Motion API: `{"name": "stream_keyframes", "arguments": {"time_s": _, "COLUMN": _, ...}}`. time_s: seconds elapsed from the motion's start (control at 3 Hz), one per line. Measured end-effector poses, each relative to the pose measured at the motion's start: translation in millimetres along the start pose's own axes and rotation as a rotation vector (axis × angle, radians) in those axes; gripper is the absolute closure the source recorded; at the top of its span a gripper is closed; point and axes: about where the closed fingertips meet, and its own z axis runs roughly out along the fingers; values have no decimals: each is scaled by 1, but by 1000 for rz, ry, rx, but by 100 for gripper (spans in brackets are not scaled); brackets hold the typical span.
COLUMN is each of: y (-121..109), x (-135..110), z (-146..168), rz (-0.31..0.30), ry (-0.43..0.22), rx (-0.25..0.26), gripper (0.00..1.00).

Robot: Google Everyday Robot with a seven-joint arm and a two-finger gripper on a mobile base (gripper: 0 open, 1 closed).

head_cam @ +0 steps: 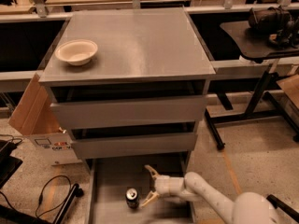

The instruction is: Place pepsi can into bottom drawer

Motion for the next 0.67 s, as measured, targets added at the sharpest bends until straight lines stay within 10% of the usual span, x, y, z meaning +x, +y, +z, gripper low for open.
{"name": "stream_keyframes", "arguments": {"time_s": 0.67, "y": -52, "x": -111, "z": -168, "rz": -187, "ry": 287, "rx": 355, "gripper": 0}}
